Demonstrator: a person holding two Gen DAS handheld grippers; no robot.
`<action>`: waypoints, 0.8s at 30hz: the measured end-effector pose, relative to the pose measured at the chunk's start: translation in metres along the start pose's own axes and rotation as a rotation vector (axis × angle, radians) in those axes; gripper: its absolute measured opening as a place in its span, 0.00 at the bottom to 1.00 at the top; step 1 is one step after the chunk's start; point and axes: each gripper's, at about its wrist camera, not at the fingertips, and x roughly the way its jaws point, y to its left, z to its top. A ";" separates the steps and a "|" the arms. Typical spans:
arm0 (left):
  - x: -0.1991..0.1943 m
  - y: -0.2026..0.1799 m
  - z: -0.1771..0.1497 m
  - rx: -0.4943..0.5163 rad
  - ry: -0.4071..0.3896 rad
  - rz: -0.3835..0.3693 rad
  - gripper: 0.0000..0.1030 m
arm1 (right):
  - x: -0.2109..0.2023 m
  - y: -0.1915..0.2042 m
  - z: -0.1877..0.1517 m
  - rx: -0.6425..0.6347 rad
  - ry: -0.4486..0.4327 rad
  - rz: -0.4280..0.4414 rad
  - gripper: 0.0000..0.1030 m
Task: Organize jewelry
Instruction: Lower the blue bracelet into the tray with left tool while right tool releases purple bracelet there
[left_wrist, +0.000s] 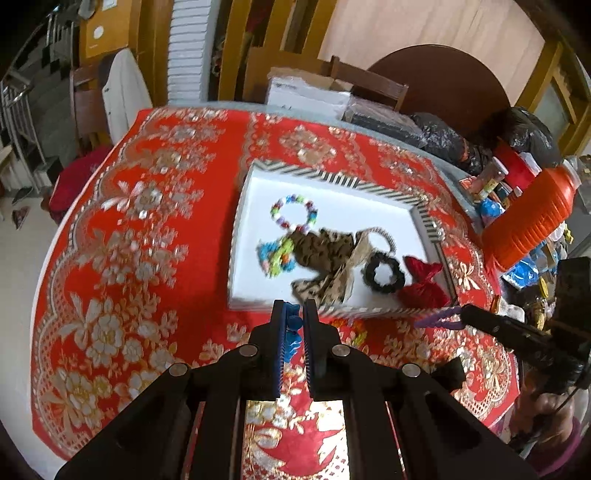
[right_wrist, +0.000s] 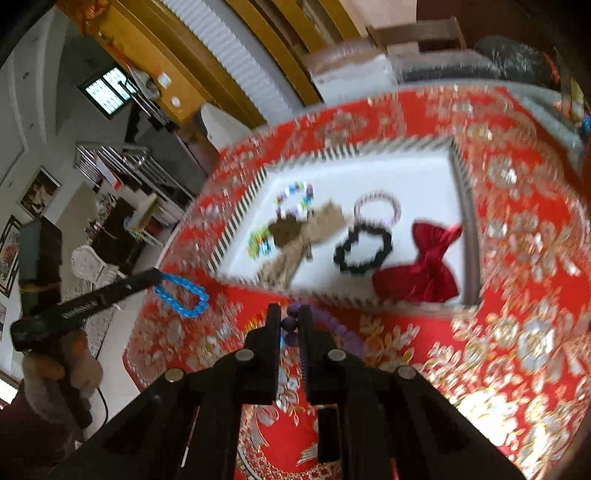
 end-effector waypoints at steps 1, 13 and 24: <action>0.000 -0.001 0.005 0.002 -0.001 0.000 0.00 | -0.004 0.000 0.004 0.000 -0.014 -0.002 0.09; 0.024 -0.024 0.075 0.093 -0.003 0.003 0.00 | -0.007 -0.010 0.055 -0.007 -0.047 -0.050 0.09; 0.072 -0.051 0.114 0.174 0.032 -0.027 0.00 | 0.016 -0.026 0.075 0.032 -0.014 -0.102 0.09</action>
